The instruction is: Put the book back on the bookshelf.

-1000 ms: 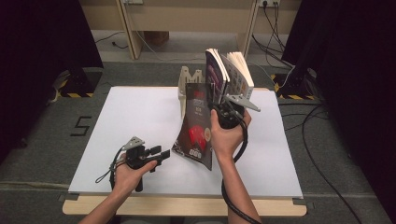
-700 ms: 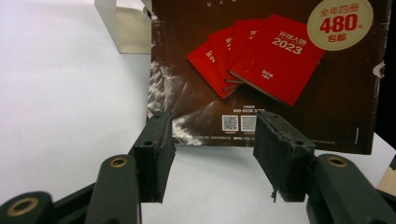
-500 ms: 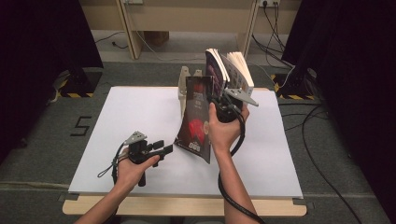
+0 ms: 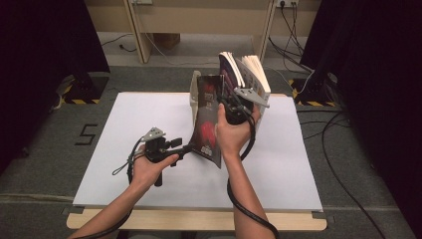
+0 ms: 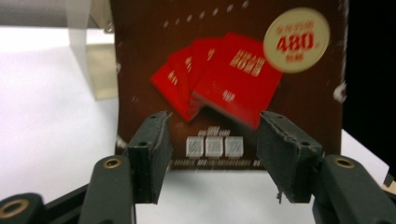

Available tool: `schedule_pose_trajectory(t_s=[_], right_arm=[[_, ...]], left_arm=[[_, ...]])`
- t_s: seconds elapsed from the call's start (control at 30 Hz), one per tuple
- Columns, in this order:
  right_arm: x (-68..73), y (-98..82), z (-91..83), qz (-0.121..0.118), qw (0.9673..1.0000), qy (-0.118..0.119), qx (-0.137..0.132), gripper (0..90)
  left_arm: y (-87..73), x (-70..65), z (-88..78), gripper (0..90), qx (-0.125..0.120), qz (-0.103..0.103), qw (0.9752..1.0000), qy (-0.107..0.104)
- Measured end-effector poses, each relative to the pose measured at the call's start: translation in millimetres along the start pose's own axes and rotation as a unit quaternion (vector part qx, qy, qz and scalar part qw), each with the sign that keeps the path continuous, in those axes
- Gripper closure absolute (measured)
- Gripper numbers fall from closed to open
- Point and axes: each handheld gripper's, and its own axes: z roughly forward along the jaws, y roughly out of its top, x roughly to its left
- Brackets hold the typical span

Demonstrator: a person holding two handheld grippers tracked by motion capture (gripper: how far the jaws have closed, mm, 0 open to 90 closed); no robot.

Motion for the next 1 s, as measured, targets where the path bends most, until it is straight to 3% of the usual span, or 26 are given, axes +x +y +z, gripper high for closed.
schedule_pose_trajectory(t_s=[0.17,0.37,0.53,0.9,1.0], right_arm=[[4.0,-3.4,1.1,-0.003,1.0000,-0.001,0.003,87.1],[7.8,-6.5,1.6,-0.009,0.9999,0.002,0.004,86.9],[7.4,-7.1,1.6,0.002,0.9999,0.009,0.008,86.7],[6.4,-8.9,2.1,0.004,0.9998,0.010,0.016,86.6],[5.7,-9.5,2.6,0.002,0.9998,0.011,0.017,86.7]], left_arm=[[18.0,-10.5,9.9,42.3,0.002,0.000,0.9998,-0.018],[37.1,-26.9,17.3,41.9,-0.002,0.018,0.9993,-0.032],[48.2,-35.9,23.1,41.8,-0.004,0.026,0.9989,-0.039],[62.4,-50.6,38.6,41.5,-0.001,0.040,0.9984,-0.040],[66.4,-53.4,42.4,41.4,-0.002,0.055,0.9981,-0.028]])
